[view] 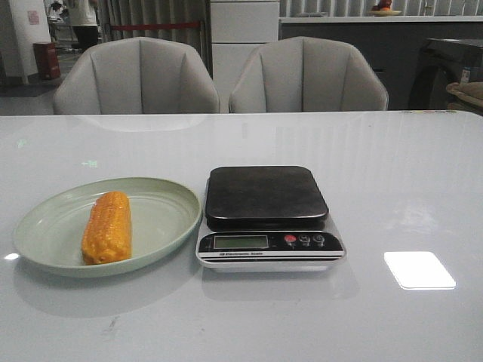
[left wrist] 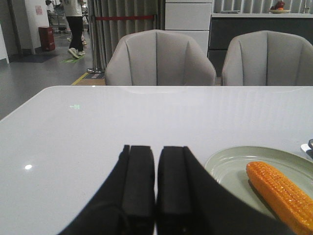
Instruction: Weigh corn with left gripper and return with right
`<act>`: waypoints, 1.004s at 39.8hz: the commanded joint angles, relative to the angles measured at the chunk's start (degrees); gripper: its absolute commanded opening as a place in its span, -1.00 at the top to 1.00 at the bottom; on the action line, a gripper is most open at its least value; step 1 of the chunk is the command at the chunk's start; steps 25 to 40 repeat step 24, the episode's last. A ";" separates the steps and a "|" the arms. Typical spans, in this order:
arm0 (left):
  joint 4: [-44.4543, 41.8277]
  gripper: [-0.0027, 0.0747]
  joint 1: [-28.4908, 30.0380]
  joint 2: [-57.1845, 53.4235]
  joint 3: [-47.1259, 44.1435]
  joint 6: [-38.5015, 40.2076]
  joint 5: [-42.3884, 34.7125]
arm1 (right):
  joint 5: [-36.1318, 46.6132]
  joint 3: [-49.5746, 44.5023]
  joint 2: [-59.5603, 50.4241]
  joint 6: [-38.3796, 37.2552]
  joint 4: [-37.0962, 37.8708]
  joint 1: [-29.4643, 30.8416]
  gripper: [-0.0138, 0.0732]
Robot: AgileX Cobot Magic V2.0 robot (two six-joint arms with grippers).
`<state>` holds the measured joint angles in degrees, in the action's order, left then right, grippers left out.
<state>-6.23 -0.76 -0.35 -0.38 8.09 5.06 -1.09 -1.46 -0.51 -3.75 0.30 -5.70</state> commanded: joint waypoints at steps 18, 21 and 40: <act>0.04 0.64 0.02 -1.18 -1.80 0.07 -3.81 | 4.04 -0.61 -1.12 0.49 0.62 0.43 0.29; 0.04 0.64 0.02 -1.18 -1.80 0.07 -3.81 | 4.04 -0.61 -1.12 0.49 0.62 0.43 0.29; 0.04 0.64 0.02 -1.18 -1.80 0.07 -3.81 | 4.04 -0.61 -1.12 0.49 0.62 0.43 0.29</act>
